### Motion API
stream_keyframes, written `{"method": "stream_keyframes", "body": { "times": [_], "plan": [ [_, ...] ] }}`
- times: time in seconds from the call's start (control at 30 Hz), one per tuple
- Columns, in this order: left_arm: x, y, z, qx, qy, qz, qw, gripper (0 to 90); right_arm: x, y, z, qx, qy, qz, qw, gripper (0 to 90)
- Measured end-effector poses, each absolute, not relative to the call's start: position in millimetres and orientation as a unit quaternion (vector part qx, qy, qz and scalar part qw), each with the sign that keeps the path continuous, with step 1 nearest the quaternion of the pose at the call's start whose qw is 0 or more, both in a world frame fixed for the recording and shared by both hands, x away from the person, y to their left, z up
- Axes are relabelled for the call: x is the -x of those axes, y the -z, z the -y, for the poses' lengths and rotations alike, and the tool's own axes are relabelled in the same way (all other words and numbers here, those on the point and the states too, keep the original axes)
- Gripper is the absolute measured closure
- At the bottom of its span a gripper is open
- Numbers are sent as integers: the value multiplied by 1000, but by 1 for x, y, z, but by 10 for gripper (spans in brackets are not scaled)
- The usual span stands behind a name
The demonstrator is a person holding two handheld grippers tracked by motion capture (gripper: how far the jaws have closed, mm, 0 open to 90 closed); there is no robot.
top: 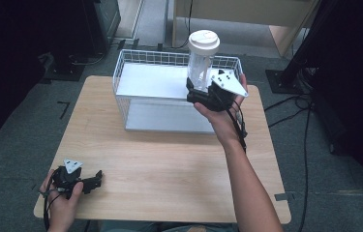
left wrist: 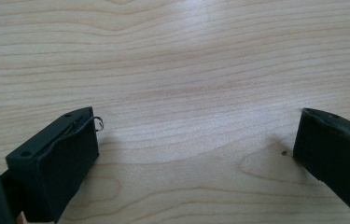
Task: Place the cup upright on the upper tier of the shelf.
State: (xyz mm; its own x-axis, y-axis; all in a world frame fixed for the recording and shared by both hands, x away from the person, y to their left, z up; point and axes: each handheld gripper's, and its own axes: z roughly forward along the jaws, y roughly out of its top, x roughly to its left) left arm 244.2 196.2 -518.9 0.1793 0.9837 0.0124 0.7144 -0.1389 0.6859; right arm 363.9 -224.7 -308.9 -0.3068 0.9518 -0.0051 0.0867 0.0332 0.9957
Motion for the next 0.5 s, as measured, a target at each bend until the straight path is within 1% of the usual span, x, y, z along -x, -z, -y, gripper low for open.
{"method": "stream_keyframes", "body": {
  "times": [0.5],
  "plan": [
    [-244,519,-196,-716,-240,-593,279,2,-323,322,238,-418,-545,-610,396,0]
  ]
}}
